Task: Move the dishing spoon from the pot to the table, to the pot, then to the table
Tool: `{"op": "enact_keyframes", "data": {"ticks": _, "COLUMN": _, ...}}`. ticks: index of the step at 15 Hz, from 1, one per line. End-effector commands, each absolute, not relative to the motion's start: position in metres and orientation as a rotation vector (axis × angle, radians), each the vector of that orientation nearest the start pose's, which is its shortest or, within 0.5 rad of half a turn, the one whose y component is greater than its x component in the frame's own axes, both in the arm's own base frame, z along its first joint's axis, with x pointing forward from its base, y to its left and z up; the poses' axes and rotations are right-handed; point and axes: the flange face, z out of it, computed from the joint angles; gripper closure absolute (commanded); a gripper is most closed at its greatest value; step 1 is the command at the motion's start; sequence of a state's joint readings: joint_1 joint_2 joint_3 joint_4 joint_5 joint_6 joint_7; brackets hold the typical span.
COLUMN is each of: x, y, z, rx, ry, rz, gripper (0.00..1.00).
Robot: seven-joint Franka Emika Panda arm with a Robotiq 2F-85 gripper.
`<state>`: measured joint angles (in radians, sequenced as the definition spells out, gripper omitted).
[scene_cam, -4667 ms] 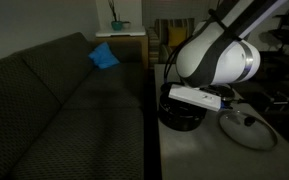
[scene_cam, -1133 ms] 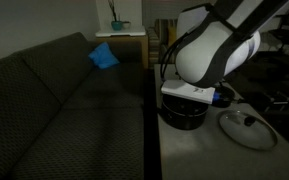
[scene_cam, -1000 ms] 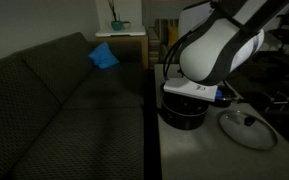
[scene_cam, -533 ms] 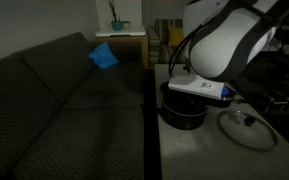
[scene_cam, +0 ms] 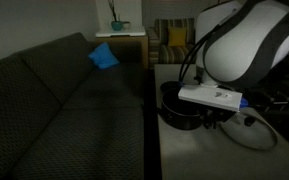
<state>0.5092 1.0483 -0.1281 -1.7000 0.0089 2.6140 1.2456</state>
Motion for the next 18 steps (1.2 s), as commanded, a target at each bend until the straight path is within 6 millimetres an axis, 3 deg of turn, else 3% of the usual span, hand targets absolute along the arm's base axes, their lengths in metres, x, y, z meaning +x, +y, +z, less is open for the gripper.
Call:
{"op": "enact_keyframes", "data": {"ticks": 1, "x": 0.568, "y": 0.213, "z": -0.029, "rx": -2.975, "ry": 1.216, "rz": 0.148, "gripper": 0.93}}
{"op": "enact_keyframes", "data": {"ticks": 9, "x": 0.567, "y": 0.229, "z": -0.087, "rx": -2.881, "ry": 0.91, "rz": 0.518, "gripper": 0.93}}
{"op": "enact_keyframes", "data": {"ticks": 18, "x": 0.57, "y": 0.214, "z": -0.152, "rx": -2.872, "ry": 0.983, "rz": 0.82, "gripper": 0.93}}
